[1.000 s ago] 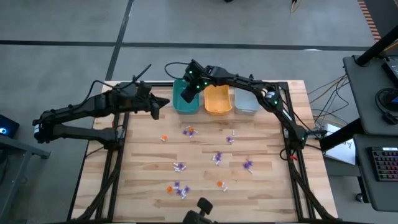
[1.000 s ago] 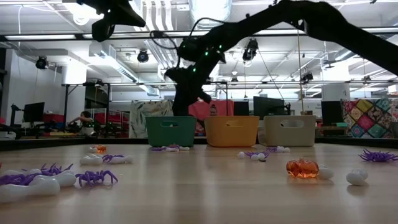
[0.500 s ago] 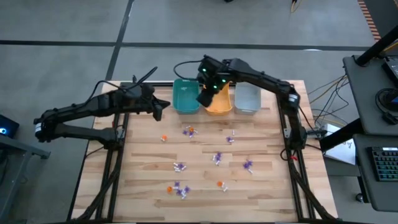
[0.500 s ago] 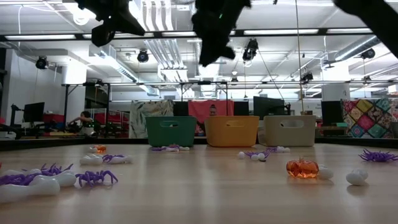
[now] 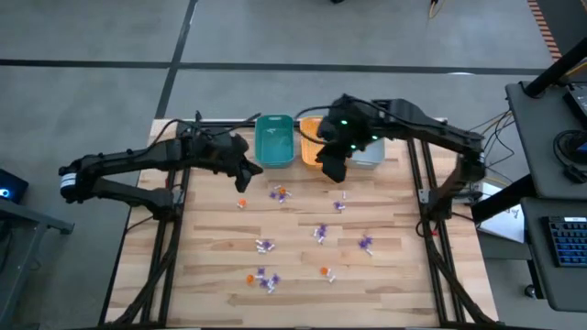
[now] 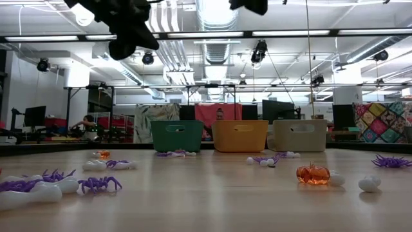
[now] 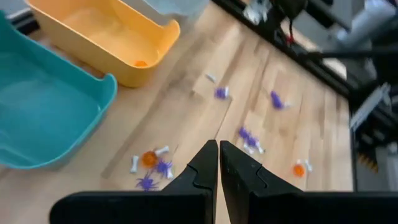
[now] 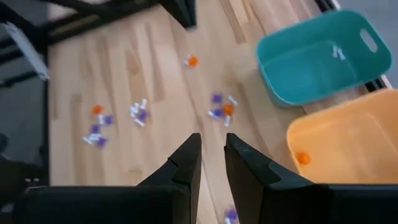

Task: Sort Halloween decoration
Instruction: Put the purple spider toy into the gray bin

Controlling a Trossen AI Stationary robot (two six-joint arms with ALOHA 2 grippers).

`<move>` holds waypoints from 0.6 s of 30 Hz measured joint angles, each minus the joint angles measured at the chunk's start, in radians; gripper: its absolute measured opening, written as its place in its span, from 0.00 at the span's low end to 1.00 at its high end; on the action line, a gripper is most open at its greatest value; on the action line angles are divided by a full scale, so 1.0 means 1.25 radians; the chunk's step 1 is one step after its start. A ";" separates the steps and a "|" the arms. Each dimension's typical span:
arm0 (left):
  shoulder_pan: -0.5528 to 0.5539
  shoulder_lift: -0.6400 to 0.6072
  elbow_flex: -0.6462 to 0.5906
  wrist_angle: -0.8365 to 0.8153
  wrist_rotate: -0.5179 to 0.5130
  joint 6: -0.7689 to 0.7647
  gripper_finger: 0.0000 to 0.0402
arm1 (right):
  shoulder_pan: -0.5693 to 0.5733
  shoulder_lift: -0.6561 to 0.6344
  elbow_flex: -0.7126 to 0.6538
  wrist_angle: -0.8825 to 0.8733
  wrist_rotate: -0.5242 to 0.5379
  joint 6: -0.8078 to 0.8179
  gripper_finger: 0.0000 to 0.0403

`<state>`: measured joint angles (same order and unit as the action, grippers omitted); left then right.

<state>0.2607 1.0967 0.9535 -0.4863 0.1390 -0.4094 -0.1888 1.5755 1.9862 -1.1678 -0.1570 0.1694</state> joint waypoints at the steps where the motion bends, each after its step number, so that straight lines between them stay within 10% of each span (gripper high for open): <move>1: 0.000 0.009 0.000 0.000 0.004 0.024 0.00 | 0.007 -0.020 -0.021 0.026 0.000 0.006 0.15; 18: -0.002 0.180 -0.025 -0.026 0.030 0.307 0.06 | 0.046 -0.255 -0.509 0.519 0.002 0.129 0.12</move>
<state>0.2577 1.3217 0.9224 -0.5190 0.1761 -0.0255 -0.1308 1.2564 1.3505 -0.5189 -0.1542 0.3312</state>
